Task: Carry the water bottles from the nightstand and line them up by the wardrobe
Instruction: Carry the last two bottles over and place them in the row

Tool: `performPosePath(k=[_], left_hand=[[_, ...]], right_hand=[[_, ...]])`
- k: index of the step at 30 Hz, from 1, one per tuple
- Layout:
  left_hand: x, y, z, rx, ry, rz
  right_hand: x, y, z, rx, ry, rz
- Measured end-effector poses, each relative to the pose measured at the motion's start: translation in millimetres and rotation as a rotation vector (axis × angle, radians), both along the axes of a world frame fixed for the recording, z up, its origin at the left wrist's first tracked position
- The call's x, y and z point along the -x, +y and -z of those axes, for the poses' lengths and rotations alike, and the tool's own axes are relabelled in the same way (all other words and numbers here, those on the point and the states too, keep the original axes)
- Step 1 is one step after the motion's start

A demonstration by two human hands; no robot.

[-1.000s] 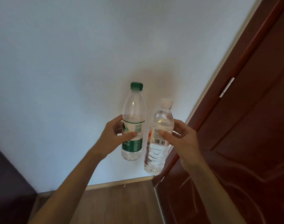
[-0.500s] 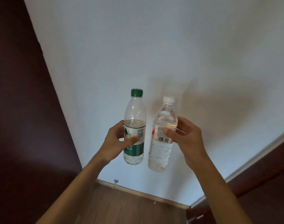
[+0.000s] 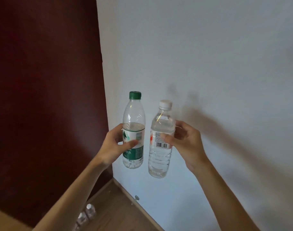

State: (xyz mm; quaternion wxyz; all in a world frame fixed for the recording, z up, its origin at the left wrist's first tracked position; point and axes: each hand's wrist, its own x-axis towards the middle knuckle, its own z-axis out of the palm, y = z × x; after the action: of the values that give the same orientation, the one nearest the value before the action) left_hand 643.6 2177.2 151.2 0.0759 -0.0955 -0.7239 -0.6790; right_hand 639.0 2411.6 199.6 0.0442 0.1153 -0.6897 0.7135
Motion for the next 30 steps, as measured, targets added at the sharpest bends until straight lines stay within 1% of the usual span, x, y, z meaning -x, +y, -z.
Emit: performPosePath(k=[4, 7, 18, 23, 26, 30], left_hand=[[-5, 4, 0, 0.005, -0.018, -0.110], [-11, 6, 4, -0.004, -0.037, -0.177], [-14, -13, 15, -0.016, -0.022, -0.390], [1, -25, 24, -0.039, -0.021, -0.408], [9, -38, 27, -0.021, -0.031, -0.402], [18, -57, 34, -0.010, -0.070, -0.398]], right_hand=[[23, 6, 2, 0.001, -0.006, -0.119], [38, 4, 9, -0.039, 0.011, -0.173], [79, -37, 23, -0.096, -0.008, -0.359], [100, -53, 30, -0.073, -0.033, -0.378], [112, -66, 32, -0.056, -0.034, -0.375], [128, -85, 34, -0.077, -0.029, -0.376]])
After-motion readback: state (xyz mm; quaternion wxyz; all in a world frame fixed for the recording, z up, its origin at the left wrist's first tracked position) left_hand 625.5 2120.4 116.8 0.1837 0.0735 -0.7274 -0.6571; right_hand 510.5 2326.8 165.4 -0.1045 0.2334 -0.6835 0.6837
